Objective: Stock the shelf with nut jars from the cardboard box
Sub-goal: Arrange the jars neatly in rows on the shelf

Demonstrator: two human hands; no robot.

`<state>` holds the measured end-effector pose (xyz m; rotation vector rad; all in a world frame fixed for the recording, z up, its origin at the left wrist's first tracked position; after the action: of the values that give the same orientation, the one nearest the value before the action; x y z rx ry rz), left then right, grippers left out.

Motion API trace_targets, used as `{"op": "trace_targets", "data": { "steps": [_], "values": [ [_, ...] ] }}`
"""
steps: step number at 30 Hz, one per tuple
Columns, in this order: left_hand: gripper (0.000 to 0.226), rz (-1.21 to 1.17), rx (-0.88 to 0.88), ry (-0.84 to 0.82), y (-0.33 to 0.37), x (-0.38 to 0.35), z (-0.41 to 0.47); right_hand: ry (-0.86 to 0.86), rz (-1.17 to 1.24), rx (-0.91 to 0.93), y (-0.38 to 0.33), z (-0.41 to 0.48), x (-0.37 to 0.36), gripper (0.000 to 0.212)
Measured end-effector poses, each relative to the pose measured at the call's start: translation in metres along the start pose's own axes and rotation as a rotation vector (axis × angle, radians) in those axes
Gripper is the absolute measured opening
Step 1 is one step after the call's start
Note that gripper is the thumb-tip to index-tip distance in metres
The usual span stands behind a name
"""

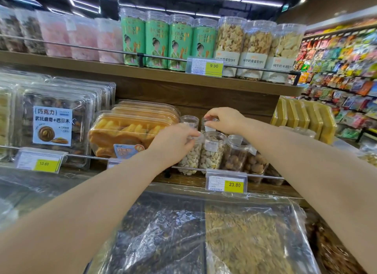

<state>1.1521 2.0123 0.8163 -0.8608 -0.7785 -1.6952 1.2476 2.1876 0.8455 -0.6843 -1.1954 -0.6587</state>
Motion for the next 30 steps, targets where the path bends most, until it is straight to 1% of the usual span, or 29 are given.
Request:
{"op": "trace_targets", "data": {
  "steps": [2, 3, 7, 10, 13, 14, 17, 19, 21, 23, 26, 28, 30],
  "values": [
    [0.028, 0.001, -0.008, -0.076, 0.004, -0.012, -0.020, -0.028, 0.029, 0.023, -0.012, -0.014, 0.000, 0.032],
    [0.030, 0.008, 0.012, -0.131, 0.003, -0.020, -0.032, -0.038, 0.023, 0.036, -0.018, -0.021, -0.001, 0.032],
    [0.061, 0.076, 0.112, -0.394, -0.012, -0.046, -0.068, -0.024, -0.077, 0.072, -0.046, -0.039, -0.008, 0.043],
    [0.068, 0.108, 0.091, -0.511, -0.018, -0.051, -0.081, -0.026, -0.115, 0.046, -0.063, -0.048, -0.016, 0.050],
    [0.071, 0.103, 0.074, -0.569, -0.020, -0.057, -0.086, 0.045, -0.162, 0.041, -0.069, -0.053, -0.022, 0.042],
    [0.071, 0.091, 0.073, -0.593, -0.021, -0.058, -0.087, 0.039, -0.154, 0.050, -0.068, -0.054, -0.022, 0.038],
    [0.065, 0.058, 0.064, -0.614, -0.025, -0.060, -0.089, -0.092, -0.054, 0.081, -0.062, -0.056, -0.016, 0.033],
    [0.058, 0.048, 0.053, -0.631, -0.026, -0.059, -0.088, -0.163, -0.024, 0.090, -0.058, -0.058, -0.010, 0.035],
    [0.054, 0.045, 0.042, -0.655, -0.025, -0.058, -0.088, -0.195, -0.008, 0.075, -0.057, -0.058, -0.009, 0.040],
    [0.054, 0.041, 0.042, -0.670, -0.025, -0.057, -0.088, -0.162, 0.006, 0.038, -0.062, -0.055, -0.011, 0.050],
    [0.057, 0.029, 0.059, -0.683, -0.025, -0.056, -0.087, 0.002, -0.091, -0.041, -0.071, -0.050, -0.021, 0.063],
    [0.062, 0.016, 0.071, -0.687, -0.024, -0.054, -0.085, 0.083, -0.191, -0.036, -0.076, -0.049, -0.029, 0.059],
    [0.067, 0.004, 0.077, -0.676, -0.024, -0.053, -0.085, 0.064, -0.163, 0.006, -0.074, -0.049, -0.031, 0.048]
  ]
}}
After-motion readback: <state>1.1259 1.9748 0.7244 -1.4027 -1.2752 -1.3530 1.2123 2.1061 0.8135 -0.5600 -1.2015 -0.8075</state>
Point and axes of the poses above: each hand's wrist, its own z-axis towards the middle knuckle, its own x-axis out of the back of the hand, y = z × x, the point moved 3 cm from there along z, towards the middle knuckle, and after that the axes turned 14 degrees about -x, right-handed, at the moved point
